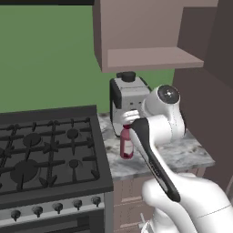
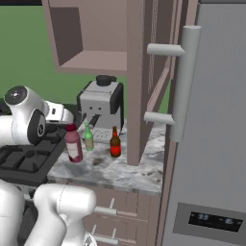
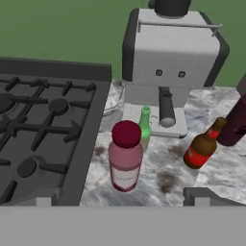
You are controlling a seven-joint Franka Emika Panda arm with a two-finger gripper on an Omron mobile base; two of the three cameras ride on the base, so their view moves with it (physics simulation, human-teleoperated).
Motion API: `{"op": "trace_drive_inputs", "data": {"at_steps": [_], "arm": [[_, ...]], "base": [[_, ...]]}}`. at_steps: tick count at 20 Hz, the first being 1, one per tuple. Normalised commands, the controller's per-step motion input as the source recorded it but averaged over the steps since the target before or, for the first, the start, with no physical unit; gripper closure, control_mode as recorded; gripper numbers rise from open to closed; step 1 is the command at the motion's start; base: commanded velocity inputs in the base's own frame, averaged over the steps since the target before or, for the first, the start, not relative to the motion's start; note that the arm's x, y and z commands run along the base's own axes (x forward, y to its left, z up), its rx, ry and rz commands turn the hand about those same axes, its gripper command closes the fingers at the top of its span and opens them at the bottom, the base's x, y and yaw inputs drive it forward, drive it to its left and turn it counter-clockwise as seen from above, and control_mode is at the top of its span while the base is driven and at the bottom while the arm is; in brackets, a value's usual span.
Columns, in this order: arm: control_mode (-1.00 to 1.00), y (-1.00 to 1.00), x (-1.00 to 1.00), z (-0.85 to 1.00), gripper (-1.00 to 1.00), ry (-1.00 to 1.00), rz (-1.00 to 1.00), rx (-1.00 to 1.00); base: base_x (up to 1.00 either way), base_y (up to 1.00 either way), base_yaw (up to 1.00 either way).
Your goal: Sort all alcoholic drinks to one cabinet, and non-alcoholic drinks to the other.
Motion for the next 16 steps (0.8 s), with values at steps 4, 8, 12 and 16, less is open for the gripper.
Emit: {"op": "trace_drive_inputs", "data": {"at_steps": [4, 8, 12, 16], "arm": [[-1.0, 0.0, 0.0, -0.23, -1.0, -0.04, 0.0, 0.0], [-1.0, 0.0, 0.0, -0.23, -1.0, -0.01, 0.0, -0.01], [-1.0, 0.0, 0.0, -0.23, -1.0, 0.0, 0.0, -0.01], [-1.0, 0.0, 0.0, -0.16, -1.0, 0.0, -0.01, -0.01]], "base": [[0.0, 0.0, 0.0], [0.0, 0.0, 0.0], [0.0, 0.0, 0.0], [0.0, 0.0, 0.0]]}}
